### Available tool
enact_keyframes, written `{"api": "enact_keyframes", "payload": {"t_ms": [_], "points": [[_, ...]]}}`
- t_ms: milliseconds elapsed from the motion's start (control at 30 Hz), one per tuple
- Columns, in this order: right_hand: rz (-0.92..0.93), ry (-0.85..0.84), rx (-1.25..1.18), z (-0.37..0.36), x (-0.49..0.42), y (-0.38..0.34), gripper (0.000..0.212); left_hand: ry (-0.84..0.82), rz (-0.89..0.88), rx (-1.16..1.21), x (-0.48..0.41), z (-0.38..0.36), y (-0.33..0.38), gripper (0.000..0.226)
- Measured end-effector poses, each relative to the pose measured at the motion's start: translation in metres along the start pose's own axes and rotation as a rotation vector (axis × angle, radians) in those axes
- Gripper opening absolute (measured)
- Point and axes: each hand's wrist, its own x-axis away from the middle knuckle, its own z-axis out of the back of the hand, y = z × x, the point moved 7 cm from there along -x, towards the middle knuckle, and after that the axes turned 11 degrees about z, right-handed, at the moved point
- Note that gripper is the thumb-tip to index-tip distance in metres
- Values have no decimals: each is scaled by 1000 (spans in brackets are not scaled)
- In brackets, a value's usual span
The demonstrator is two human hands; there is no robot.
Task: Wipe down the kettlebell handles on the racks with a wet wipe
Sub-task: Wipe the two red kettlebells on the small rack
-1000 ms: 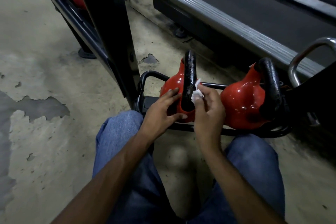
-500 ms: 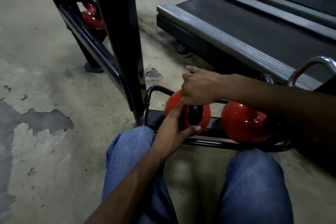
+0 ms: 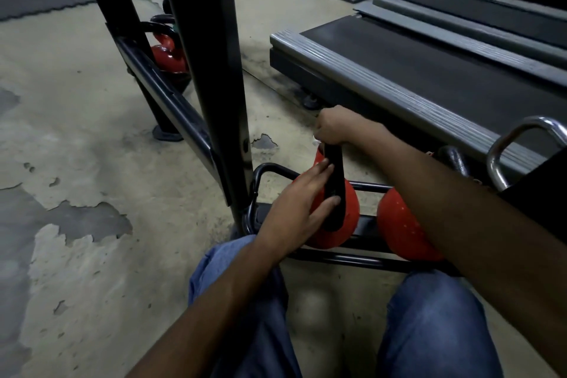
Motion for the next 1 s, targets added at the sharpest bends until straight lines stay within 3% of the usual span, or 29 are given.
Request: {"api": "enact_keyframes", "payload": {"t_ms": [100,200,300,367,500,633,800,1000], "points": [[-224,210,-270,-12,23,32,28,-10,-29,8,-6,8,-1,51],[-384,338,-756,-48,54,48,31,25,-29,35,-14,13,-3,44],[-489,475,-1442,-80,95,23,29,74,-14,77,-22,15,-1,38],[-501,446,-1666,-92,126,-7,16,98,4,101,-26,15,-3,36],[-471,493,-1757,-95,151,-22,33,77,44,113,-31,14,-7,42],[-486,560,-1843,-75,127,-19,32,70,77,132,-22,17,-12,51],[-418,719,-1461,-90,168,-30,29,55,205,253,4,5,-31,55],[-377,830,-1224,-84,158,-17,28,40,336,362,6,-5,-44,70]]}}
